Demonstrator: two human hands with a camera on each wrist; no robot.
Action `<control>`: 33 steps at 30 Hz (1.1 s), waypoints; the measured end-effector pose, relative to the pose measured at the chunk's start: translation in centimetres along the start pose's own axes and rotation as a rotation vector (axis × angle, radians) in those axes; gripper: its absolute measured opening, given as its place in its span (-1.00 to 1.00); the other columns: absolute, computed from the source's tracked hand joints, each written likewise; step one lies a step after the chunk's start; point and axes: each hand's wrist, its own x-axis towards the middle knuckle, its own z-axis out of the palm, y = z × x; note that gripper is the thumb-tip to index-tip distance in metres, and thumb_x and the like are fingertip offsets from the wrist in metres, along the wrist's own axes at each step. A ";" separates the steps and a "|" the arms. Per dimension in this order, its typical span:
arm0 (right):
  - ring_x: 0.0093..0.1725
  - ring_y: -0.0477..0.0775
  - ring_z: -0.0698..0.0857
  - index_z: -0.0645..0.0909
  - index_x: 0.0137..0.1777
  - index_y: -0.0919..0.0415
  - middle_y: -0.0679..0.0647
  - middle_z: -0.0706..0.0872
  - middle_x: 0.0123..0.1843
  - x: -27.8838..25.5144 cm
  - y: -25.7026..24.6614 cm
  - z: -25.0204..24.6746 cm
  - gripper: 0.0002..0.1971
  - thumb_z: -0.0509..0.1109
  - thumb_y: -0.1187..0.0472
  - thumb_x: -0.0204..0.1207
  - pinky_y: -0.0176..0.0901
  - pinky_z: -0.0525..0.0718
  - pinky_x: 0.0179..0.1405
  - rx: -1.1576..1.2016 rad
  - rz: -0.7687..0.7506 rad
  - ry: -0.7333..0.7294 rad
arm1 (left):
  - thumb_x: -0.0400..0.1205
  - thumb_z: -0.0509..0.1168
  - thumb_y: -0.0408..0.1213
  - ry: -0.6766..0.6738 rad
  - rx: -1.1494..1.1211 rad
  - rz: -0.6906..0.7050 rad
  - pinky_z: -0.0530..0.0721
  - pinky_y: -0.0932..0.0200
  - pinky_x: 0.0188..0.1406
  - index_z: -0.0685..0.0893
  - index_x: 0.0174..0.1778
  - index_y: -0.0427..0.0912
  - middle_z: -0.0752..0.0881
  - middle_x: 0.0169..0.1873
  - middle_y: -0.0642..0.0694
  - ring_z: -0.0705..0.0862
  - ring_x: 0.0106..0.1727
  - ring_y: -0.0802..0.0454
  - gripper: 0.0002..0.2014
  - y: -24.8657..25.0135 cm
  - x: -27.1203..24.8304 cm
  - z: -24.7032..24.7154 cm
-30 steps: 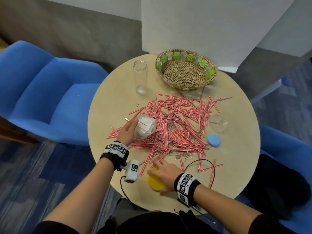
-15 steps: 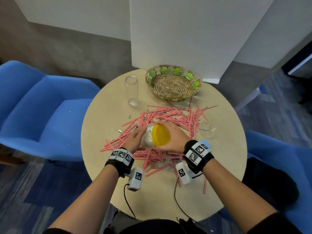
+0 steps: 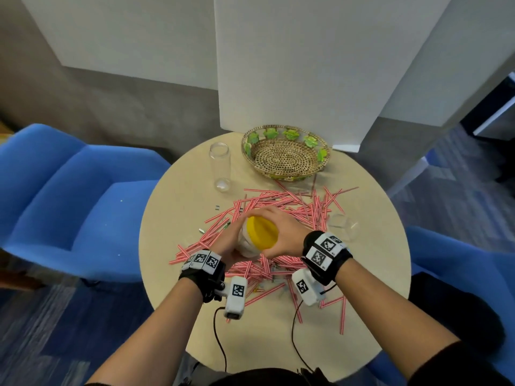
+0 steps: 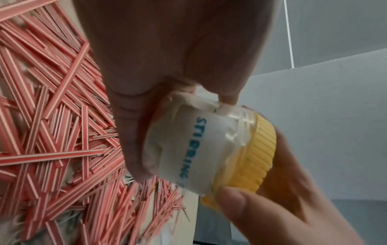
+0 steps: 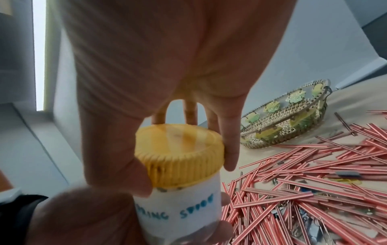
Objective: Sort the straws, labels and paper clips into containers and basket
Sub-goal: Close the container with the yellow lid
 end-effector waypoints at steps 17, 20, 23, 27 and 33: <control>-0.19 0.17 0.83 0.48 0.41 0.05 0.10 0.69 0.12 -0.5 -0.9 -2.4 -0.21 0.41 -0.48 0.34 0.14 0.84 -0.26 0.207 0.336 0.076 | 0.78 -0.06 0.22 0.104 0.021 -0.014 0.68 0.11 -0.25 0.67 0.16 -0.16 0.76 -0.16 -0.25 0.72 -0.30 -0.06 -0.43 1.8 1.4 1.9; -0.34 0.28 0.80 0.65 0.17 0.27 0.32 0.75 -0.21 -0.2 -2.0 -2.2 -0.08 -0.16 -0.56 0.52 0.18 0.80 -0.11 -0.132 0.479 0.024 | 0.79 -0.04 0.21 0.109 0.046 0.006 0.71 0.08 -0.25 0.65 0.16 -0.18 0.75 -0.21 -0.24 0.73 -0.33 -0.07 -0.45 2.1 1.6 2.3; 0.08 0.29 0.76 0.67 0.22 0.24 0.28 0.79 0.05 0.3 -1.7 -4.0 -0.06 -0.28 -0.50 0.57 0.08 0.62 0.22 -0.173 0.431 0.041 | 0.77 -0.03 0.25 0.090 0.058 -0.027 0.74 0.07 -0.26 0.65 0.17 -0.20 0.73 -0.16 -0.28 0.72 -0.29 -0.10 -0.41 2.0 1.8 1.9; 0.37 0.12 0.64 0.42 0.54 -0.18 0.02 0.56 0.47 1.0 -0.2 -5.3 -0.53 0.33 -0.12 0.65 0.14 0.70 0.24 0.245 0.183 -0.012 | 0.75 -0.02 0.28 0.132 0.015 -0.052 0.68 0.06 -0.24 0.68 0.03 -0.14 0.73 -0.26 -0.24 0.68 -0.32 -0.12 -0.43 2.2 2.6 1.3; -0.30 0.13 0.82 0.76 0.06 0.33 0.22 0.84 -0.17 -0.3 0.3 -5.4 -0.17 -0.05 -0.42 0.63 -0.08 0.77 -0.22 -0.066 0.572 -0.244 | 0.76 0.04 0.15 0.181 -0.127 -0.104 0.65 0.09 -0.30 0.59 0.10 -0.17 0.69 -0.23 -0.30 0.65 -0.26 -0.18 -0.55 2.6 2.6 1.2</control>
